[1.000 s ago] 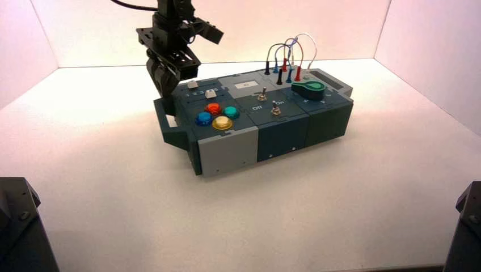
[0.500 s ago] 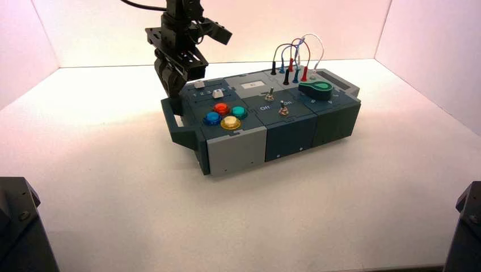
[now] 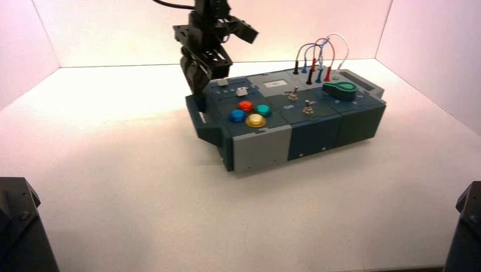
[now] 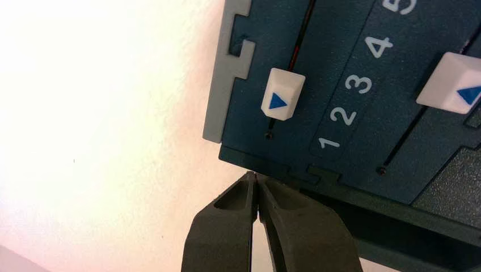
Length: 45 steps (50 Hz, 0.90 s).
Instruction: Move the box to the right.
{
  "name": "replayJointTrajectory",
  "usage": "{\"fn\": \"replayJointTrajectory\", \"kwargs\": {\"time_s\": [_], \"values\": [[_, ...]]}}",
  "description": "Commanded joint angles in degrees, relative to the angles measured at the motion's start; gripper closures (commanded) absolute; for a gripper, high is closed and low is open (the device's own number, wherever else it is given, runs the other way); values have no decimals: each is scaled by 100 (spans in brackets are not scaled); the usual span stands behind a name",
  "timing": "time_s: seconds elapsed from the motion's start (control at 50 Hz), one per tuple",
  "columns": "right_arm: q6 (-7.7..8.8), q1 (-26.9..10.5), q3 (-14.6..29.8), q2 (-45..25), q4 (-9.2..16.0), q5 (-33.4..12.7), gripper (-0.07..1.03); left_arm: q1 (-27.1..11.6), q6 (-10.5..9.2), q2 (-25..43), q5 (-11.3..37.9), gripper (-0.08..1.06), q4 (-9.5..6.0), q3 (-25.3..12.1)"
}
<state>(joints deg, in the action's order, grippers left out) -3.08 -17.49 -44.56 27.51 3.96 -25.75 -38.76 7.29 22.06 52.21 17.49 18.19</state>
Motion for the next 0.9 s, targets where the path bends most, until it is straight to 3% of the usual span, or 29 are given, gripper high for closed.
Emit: {"fn": "replayJointTrajectory", "kwargs": {"time_s": [0.02, 0.58, 0.9], "values": [[-18, -26, 158, 35, 18, 26, 98, -404, 44, -18, 18, 101, -114, -308], [0, -26, 158, 70, 18, -26, 98, -650, 114, 369, 334, 101, -114, -1187], [9, -26, 123, 97, 9, -79, 98, -659, 114, 492, 439, 101, -123, -1301]]}}
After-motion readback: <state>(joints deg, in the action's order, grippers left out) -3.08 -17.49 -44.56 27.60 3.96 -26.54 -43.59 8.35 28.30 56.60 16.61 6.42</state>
